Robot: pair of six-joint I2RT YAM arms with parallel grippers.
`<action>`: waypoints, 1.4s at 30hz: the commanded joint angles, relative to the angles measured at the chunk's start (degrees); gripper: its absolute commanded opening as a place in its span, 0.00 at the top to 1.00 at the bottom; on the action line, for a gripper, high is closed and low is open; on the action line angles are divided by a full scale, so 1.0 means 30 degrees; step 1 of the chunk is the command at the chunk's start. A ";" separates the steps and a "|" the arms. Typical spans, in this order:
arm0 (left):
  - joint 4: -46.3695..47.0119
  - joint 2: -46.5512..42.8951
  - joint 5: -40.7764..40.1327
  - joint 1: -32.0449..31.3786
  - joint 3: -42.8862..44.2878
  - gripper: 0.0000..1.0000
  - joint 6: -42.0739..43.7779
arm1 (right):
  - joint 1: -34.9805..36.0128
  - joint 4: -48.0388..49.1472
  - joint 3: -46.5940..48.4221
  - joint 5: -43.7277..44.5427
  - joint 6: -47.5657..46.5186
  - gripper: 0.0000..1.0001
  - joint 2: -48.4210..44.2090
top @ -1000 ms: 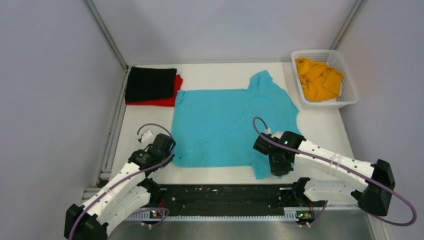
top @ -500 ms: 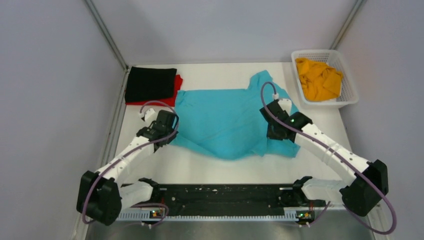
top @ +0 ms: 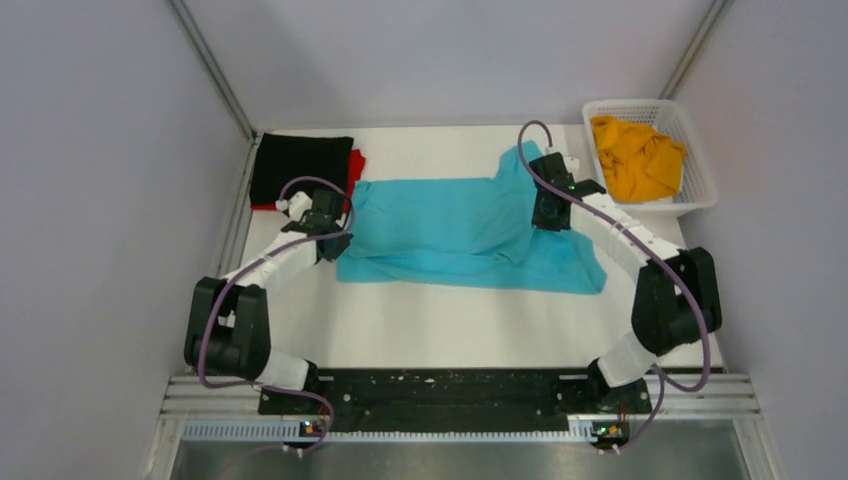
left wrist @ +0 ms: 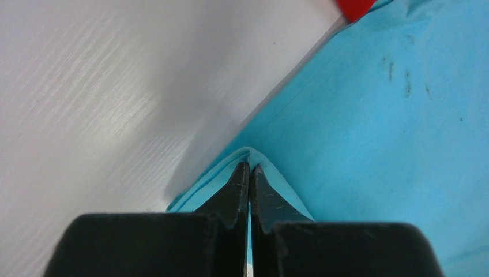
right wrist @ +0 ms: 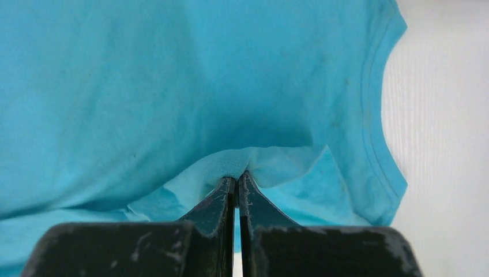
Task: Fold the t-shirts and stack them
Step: Fold the flattened tshirt in 1/3 of the way
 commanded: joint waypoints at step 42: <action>0.2240 0.3646 0.7945 0.0604 -0.0627 0.01 0.3272 | -0.1768 0.9371 0.6005 -1.1675 0.0937 0.01 1.0213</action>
